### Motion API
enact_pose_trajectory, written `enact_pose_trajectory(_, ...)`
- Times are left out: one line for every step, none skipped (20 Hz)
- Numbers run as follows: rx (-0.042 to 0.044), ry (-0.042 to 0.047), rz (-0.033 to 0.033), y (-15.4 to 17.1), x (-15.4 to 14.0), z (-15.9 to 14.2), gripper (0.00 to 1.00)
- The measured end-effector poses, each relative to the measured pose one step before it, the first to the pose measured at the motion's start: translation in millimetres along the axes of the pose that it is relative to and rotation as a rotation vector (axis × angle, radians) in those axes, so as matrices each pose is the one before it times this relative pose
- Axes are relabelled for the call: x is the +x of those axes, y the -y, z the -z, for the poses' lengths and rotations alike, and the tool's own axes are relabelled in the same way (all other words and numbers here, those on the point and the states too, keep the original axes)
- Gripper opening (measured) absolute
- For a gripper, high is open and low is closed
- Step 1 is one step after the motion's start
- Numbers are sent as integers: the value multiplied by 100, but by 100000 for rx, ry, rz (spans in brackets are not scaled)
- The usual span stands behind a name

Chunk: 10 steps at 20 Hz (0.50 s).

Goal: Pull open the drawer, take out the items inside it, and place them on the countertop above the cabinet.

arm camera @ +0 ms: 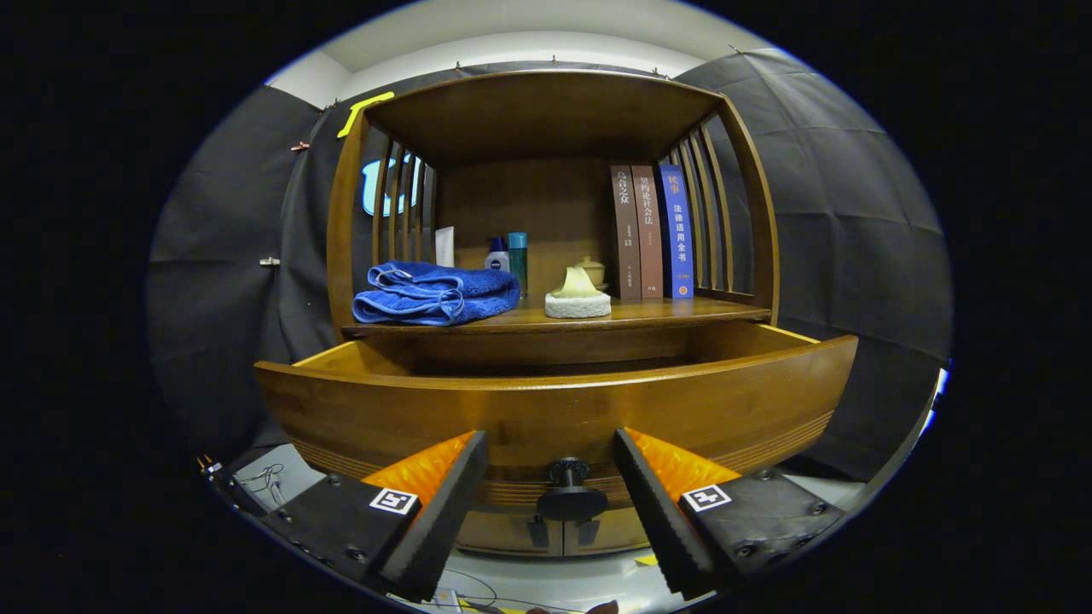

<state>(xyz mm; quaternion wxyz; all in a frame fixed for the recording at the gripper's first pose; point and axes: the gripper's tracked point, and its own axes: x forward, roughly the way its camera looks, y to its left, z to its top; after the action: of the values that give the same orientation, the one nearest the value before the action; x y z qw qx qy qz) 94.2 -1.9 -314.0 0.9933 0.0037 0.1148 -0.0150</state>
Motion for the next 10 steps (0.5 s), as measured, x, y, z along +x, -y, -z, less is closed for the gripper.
enact_pose_trajectory(-710, -42, 194, -39, 663, 56, 97)
enact_pose_trajectory(-995, 306, 189, -27, 666, -100, 97)
enact_pose_trajectory(-1285, -88, 251, 28, 805, 65, 97)
enact_pose_trajectory(-1334, 128, 236, -3, 714, -74, 97)
enact_pose_trajectory(-821, -191, 128, -47, 619, 1, 97)
enact_pose_trajectory(-490, 3, 117, 221, 955, 142, 97)
enact_pose_trajectory(-104, -126, 128, -22, 699, -45, 97)
enact_pose_trajectory(-201, -122, 72, 6, 695, -77, 97)
enact_pose_trajectory(-98, -86, 50, -36, 648, -29, 97)
enact_pose_trajectory(-109, -155, 36, -19, 570, -85, 97)
